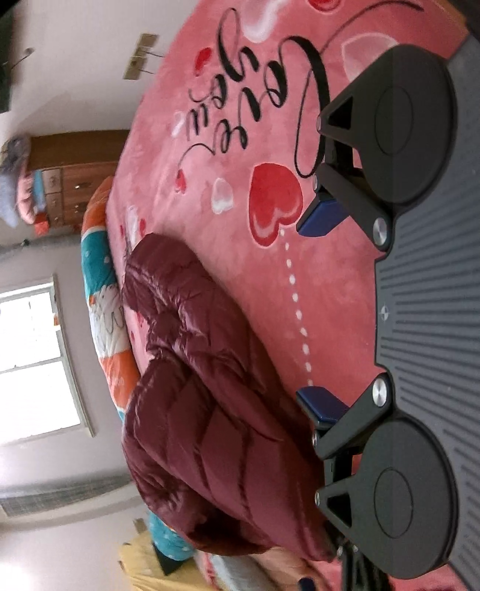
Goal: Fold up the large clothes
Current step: 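Grasp the jacket fabric with the left gripper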
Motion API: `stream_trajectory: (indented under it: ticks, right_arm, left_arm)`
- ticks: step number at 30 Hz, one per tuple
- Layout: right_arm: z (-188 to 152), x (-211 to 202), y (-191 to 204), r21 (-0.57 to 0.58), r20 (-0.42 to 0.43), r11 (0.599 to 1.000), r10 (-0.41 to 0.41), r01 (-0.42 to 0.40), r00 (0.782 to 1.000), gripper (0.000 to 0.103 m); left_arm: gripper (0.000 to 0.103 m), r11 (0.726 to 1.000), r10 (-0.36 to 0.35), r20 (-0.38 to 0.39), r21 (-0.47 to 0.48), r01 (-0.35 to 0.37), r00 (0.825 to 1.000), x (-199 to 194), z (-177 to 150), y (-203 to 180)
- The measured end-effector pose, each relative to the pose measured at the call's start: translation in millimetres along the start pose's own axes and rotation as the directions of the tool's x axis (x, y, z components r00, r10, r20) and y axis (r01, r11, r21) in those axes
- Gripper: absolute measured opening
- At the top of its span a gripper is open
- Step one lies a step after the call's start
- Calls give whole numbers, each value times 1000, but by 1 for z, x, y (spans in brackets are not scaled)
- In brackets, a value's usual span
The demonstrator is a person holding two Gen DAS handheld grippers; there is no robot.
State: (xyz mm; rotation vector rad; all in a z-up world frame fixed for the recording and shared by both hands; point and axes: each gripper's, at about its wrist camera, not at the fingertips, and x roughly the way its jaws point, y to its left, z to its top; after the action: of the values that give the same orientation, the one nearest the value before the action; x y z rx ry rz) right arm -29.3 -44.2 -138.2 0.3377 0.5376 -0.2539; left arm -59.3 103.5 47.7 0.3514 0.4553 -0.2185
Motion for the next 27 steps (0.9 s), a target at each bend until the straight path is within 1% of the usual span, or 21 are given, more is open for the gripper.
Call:
stream_trajectory:
  ticks: [4, 9, 11, 12, 13, 14, 16, 17, 19, 22, 25, 27]
  right_arm:
    - [1, 8, -2, 33, -22, 999, 24, -23, 999, 103]
    - [2, 15, -5, 38, -26, 998, 53, -52, 998, 103]
    - [3, 20, -8, 44, -29, 998, 56, -55, 998, 103]
    - [4, 21, -11, 51, -29, 997, 59, -58, 998, 103]
    - [4, 22, -14, 60, -28, 996, 62, -60, 998, 103]
    - [5, 22, -16, 70, -27, 996, 64, -62, 998, 103]
    - [6, 21, -22, 97, -23, 993, 70, -68, 997, 103]
    - [6, 21, -24, 109, -23, 992, 70, -68, 997, 103]
    - [7, 20, -31, 137, -19, 989, 63, -60, 998, 103]
    - [6, 18, -40, 188, -17, 981, 54, -49, 998, 103]
    - [5, 18, -48, 234, -19, 971, 49, -43, 999, 103]
    - [3, 17, -52, 251, -17, 967, 42, -36, 999, 103]
  left_arm:
    - [102, 1000, 1, -19, 25, 0, 1000, 20, 0, -7]
    - [102, 997, 24, -27, 69, -23, 999, 35, 2, -19]
    - [95, 997, 25, -43, 70, -22, 999, 40, 3, -20]
    - [85, 998, 18, -55, 67, -14, 998, 43, 4, -21]
    - [72, 998, 13, -66, 62, -9, 998, 46, 5, -20]
    - [66, 998, 8, -75, 56, -4, 997, 48, 6, -20]
    - [51, 1000, -1, -87, 29, 4, 996, 49, 9, -20]
    - [47, 1000, -6, -90, 9, 7, 996, 48, 12, -20]
    - [33, 1000, -20, -95, -26, 18, 995, 45, 18, -20]
    - [23, 997, -60, -89, -47, 56, 994, 35, 29, -25]
    - [19, 990, -127, -64, -63, 123, 990, 18, 39, -34]
    - [19, 980, -184, -45, -80, 180, 982, 5, 44, -41]
